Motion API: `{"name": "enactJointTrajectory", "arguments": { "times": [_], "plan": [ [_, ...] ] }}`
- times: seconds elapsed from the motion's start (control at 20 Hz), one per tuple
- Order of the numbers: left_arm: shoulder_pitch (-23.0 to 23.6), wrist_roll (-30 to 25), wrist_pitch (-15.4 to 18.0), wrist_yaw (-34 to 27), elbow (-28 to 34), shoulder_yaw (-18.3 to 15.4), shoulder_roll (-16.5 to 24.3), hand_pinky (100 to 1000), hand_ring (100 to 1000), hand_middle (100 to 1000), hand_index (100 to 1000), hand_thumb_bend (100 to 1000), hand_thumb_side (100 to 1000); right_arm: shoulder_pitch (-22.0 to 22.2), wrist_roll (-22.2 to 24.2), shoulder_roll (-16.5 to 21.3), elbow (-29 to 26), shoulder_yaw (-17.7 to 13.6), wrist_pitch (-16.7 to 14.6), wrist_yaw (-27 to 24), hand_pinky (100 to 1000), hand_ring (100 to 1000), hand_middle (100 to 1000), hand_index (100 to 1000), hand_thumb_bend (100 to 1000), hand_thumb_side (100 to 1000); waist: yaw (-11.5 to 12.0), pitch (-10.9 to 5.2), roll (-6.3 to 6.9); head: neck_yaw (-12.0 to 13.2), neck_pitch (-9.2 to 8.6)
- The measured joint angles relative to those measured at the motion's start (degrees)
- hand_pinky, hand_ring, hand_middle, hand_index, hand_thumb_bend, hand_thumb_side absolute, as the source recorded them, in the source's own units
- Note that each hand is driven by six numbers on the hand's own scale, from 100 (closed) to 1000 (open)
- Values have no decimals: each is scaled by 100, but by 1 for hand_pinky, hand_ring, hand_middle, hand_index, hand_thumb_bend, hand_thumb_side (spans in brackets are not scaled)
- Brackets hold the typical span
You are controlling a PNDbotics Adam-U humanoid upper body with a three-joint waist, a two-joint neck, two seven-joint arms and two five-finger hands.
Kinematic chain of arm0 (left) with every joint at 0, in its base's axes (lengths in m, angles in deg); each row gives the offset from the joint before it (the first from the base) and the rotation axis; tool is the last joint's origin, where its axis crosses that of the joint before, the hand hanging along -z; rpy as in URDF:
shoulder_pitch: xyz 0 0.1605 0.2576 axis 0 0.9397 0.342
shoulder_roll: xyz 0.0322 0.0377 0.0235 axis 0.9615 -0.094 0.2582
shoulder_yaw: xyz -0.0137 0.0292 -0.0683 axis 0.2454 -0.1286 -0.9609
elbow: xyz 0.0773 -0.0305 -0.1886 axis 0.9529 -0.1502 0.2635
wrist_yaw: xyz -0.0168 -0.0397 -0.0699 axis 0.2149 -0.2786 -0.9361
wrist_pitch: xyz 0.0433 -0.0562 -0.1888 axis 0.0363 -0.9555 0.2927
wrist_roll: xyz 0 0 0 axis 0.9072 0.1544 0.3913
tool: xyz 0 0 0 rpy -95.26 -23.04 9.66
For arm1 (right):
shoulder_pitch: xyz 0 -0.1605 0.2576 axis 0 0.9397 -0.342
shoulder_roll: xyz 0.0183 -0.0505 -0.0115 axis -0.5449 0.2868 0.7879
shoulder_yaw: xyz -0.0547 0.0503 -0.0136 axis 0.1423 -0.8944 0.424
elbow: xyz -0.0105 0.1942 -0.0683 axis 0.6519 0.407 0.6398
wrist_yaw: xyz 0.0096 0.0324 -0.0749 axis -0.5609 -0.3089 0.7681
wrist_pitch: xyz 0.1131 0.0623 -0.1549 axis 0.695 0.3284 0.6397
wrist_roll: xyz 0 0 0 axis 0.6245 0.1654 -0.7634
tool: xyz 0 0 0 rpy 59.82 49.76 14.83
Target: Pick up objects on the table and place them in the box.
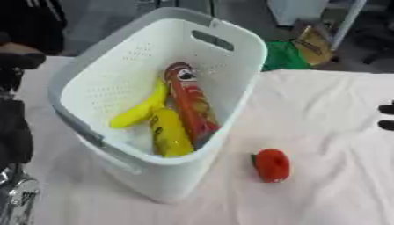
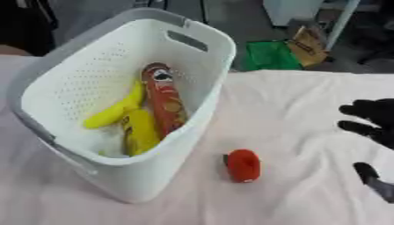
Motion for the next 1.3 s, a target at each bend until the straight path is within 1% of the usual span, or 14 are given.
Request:
{"name": "enactJointTrajectory", "arguments": {
  "times": [0.3, 0.5, 0.6, 0.7, 0.75, 0.85, 1.15, 1.3],
  "plan": [
    [-2, -51, 0, -65, 0, 24, -37, 679, 563, 661, 729, 100, 934, -408, -119, 5, 104, 217, -146, -116, 919, 1000, 1000, 1000, 100, 944, 40, 0, -12, -98, -20],
    [-33, -94, -11, -105, 0, 60, -54, 678, 563, 661, 728, 100, 933, -889, -47, -13, 280, 379, -231, -243, 923, 1000, 1000, 1000, 110, 946, 121, -1, 4, -193, -52],
    [-54, -120, -16, -123, 0, 83, -93, 678, 562, 661, 728, 100, 933, -1100, 74, -86, 429, 455, -260, -351, 925, 1000, 1000, 1000, 114, 946, 146, -1, 7, -231, -78],
    [-59, -142, -19, -146, 0, 86, -105, 678, 563, 661, 728, 100, 933, -1265, 215, -173, 570, 522, -293, -463, 928, 1000, 995, 1000, 144, 947, 177, -1, 12, -256, -101],
    [-70, -149, -23, -150, 0, 86, -107, 678, 563, 660, 728, 100, 932, -1346, 304, -220, 645, 561, -312, -510, 932, 1000, 987, 1000, 171, 941, 186, -1, 17, -266, -107],
    [-103, -164, -23, -154, 0, 90, -138, 678, 563, 660, 728, 100, 932, -1487, 528, -313, 781, 644, -362, -596, 939, 1000, 979, 1000, 195, 921, 203, -1, 26, -286, -139],
    [-109, -198, -30, -182, 0, 119, -152, 677, 567, 661, 728, 100, 931, -1890, 1222, -615, 1093, 819, -451, -914, 967, 1000, 987, 1000, 220, 896, 226, -1, 35, -302, -151],
    [-121, -205, -32, -195, 0, 119, -162, 677, 568, 661, 728, 100, 931, -2113, 1502, -825, 1227, 883, -468, -984, 972, 1000, 981, 1000, 203, 907, 230, -1, 48, -303, -151]
  ]
}}
